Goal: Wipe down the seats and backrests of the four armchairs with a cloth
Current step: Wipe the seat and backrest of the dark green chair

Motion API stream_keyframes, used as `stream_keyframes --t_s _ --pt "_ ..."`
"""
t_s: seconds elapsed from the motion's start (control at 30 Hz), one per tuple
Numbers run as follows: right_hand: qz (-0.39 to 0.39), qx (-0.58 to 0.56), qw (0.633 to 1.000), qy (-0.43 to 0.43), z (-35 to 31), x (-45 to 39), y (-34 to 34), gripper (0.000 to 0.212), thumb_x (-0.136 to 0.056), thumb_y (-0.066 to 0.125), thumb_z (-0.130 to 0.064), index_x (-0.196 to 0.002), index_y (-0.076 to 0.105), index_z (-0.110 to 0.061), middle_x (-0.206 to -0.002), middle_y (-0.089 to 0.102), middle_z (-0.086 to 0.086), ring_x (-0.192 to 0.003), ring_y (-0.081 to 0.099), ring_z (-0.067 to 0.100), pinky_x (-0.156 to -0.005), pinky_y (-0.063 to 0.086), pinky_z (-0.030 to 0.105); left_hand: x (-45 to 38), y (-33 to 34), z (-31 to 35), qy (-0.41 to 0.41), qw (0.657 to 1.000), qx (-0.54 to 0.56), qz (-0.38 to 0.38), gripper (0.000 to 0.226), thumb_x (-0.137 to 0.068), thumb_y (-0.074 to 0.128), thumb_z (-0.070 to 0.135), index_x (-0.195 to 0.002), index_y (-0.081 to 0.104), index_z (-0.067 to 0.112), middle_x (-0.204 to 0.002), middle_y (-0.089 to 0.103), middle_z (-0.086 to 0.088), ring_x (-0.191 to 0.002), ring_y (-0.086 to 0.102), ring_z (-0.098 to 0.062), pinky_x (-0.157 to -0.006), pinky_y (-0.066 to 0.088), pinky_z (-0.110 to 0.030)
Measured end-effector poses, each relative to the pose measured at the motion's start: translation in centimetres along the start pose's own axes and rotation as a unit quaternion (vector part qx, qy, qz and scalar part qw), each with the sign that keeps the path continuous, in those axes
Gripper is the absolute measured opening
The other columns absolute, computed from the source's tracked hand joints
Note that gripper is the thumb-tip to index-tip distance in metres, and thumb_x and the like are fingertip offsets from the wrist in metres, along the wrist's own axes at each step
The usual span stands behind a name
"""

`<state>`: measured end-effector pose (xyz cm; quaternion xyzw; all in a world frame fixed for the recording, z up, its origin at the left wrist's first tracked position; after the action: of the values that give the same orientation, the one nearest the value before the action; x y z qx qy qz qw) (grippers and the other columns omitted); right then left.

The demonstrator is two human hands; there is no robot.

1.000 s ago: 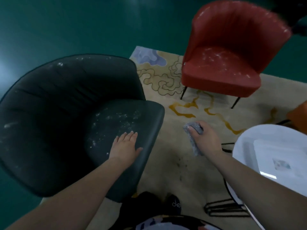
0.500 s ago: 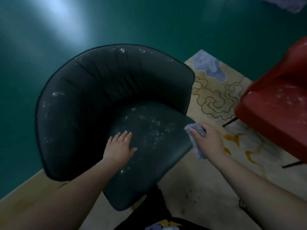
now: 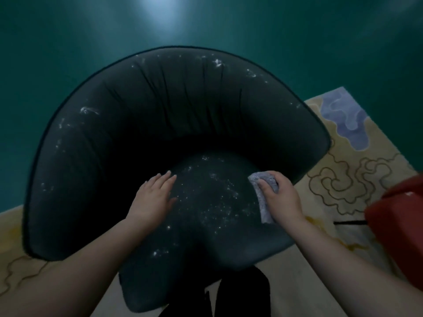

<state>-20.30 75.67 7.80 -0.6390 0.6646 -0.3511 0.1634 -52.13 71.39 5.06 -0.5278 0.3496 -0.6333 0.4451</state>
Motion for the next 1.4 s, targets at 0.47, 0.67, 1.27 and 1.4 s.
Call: stream_keyframes --t_s 0.47,0.67,1.27,1.4 --pt "-0.115 -0.053 0.992 0.013 8.3 -17.4 15.5 0.029 -0.085 0.064 -0.045 -0.109 0.06 -0.029 -0.111 0.062 0.0 -0.098 0.061 0.016 -0.087 0.052 0.038 -14.3 9.8 -5.3 -0.107 0.992 0.042 0.054 0.057 -0.098 0.047 0.034 -0.15 0.026 0.026 -0.159 0.021 0.002 -0.147 0.013 -0.023 -0.117 0.02 -0.046" --pt "-0.085 0.02 0.996 -0.033 10.8 -21.8 20.6 0.038 -0.09 0.055 -0.048 -0.125 0.048 -0.034 -0.124 0.054 -0.001 -0.1 0.053 0.013 -0.08 0.043 0.027 -18.6 14.6 -6.4 -0.087 0.994 0.044 0.04 0.055 -0.098 0.046 0.033 -0.149 0.029 0.027 -0.158 0.023 0.002 -0.144 0.017 -0.026 -0.117 0.02 -0.043" --pt "-0.053 0.038 0.987 -0.148 5.6 -27.5 25.9 0.042 -0.092 0.061 -0.023 -0.129 0.053 -0.006 -0.132 0.047 0.016 -0.114 0.051 0.021 -0.089 0.038 0.021 -23.6 17.1 -9.4 -0.04 0.991 0.113 0.058 0.053 -0.097 0.047 0.035 -0.147 0.031 0.038 -0.159 0.014 0.01 -0.147 0.016 -0.02 -0.117 0.02 -0.033" --pt "-0.125 0.093 0.963 -0.221 3.6 -24.6 29.8 0.033 -0.092 0.061 -0.017 -0.123 0.061 -0.005 -0.122 0.055 0.021 -0.11 0.054 0.029 -0.085 0.03 0.008 -23.8 17.7 -9.9 -0.046 0.99 0.126 0.036 0.052 -0.098 0.044 0.034 -0.148 0.027 0.04 -0.159 0.009 0.013 -0.147 0.012 -0.017 -0.117 0.013 -0.028"
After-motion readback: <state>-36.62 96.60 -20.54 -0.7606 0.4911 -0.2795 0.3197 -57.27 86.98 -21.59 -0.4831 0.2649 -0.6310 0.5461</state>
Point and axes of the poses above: each hand's wrist, its own x-axis away from the middle knuckle, its own y-axis out of the palm, z = x × y, the point moved 7 cm from there along -x, towards the middle knuckle
